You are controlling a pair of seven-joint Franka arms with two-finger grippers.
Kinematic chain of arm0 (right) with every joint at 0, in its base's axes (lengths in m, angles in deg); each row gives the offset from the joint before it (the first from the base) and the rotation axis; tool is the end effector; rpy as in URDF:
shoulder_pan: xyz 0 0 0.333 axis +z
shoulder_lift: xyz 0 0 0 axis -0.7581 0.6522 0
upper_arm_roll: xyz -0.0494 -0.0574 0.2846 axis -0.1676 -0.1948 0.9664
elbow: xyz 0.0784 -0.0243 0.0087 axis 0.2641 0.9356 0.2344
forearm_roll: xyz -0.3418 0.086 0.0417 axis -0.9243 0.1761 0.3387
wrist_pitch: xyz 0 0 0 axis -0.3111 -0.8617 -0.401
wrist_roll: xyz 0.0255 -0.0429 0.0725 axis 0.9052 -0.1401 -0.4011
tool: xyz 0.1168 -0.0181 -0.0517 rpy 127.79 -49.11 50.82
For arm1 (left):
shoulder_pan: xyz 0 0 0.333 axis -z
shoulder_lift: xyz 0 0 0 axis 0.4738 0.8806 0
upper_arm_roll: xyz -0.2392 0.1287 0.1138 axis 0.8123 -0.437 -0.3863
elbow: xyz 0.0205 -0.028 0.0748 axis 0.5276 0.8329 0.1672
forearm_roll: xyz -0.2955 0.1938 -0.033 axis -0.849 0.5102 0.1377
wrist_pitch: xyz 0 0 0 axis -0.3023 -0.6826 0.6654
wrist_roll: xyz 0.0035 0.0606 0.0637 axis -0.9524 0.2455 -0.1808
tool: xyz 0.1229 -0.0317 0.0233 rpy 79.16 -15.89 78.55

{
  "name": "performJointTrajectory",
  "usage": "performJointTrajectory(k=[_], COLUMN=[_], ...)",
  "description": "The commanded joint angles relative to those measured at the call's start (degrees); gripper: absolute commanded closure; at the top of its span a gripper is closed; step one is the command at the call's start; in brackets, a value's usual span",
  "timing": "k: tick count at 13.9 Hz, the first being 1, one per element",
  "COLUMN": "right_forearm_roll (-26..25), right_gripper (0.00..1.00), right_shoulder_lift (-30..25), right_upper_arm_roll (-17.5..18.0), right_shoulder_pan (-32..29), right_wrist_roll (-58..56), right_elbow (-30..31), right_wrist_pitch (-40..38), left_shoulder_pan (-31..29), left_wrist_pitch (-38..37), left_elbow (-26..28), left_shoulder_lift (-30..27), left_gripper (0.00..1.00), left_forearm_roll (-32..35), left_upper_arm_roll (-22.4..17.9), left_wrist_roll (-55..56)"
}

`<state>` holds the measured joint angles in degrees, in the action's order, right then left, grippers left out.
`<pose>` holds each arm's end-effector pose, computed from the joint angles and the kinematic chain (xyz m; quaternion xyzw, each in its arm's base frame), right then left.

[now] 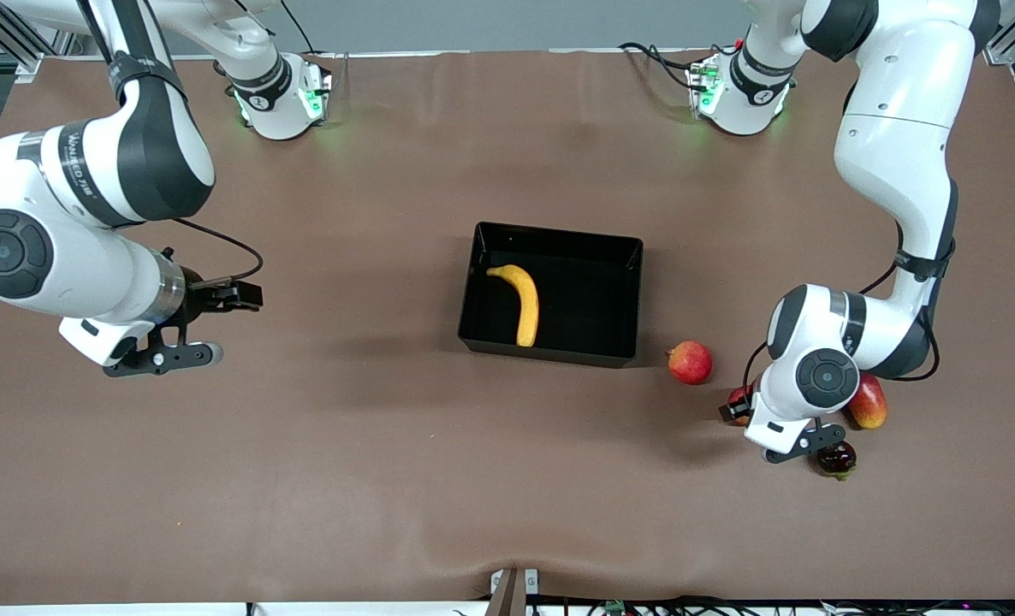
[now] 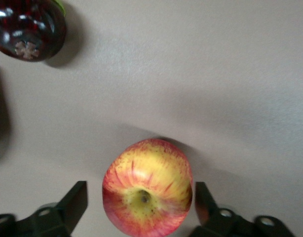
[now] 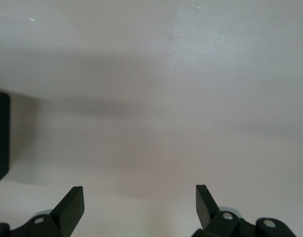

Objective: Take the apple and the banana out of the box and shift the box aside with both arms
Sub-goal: 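Move the left gripper into the box while the right gripper approaches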

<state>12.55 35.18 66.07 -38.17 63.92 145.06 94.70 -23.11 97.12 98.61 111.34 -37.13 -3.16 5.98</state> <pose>0.5823 0.1210 0.4459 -0.9926 -0.0661 0.1017 0.0028 0.6539 -0.1149 0.2079 -0.9845 -0.1575 0.0164 0.0753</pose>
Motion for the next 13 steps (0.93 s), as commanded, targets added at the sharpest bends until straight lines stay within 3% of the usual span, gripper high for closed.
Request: performJointTrajectory(k=[1,5,10,13], right_forearm_roll=[4.6,7.0,19.9,29.8], right_gripper=[0.00,0.00,0.00,0.00], right_shoulder_lift=[0.3,4.3,8.7,12.7], right_upper_arm_roll=[-0.1,-0.1,-0.3,-0.2], right_shoulder_pan=[0.5,0.0,-5.8,-10.1], right_wrist_roll=[-0.7,-0.7,-0.8,-2.9], right_elbow=[-0.6,-0.5,-0.4,-0.4], right_wrist_pitch=[0.9,5.0,4.2,-0.1], left_shoulder_pan=[1.0,4.0,10.8,17.3], left_wrist_pitch=[-0.9,-8.1,-10.7,-5.9], left_elbow=[-0.6,-0.4,-0.3,0.1], left_shoulder_lift=[-3.1,-8.3,-8.9,-5.8], left_gripper=[0.00,0.00,0.00,0.00], left_forearm_roll=[1.4,0.5,1.1,1.5], left_upper_arm_roll=[0.5,4.2,12.2,12.4], left_wrist_roll=[0.0,1.2,13.6,13.5])
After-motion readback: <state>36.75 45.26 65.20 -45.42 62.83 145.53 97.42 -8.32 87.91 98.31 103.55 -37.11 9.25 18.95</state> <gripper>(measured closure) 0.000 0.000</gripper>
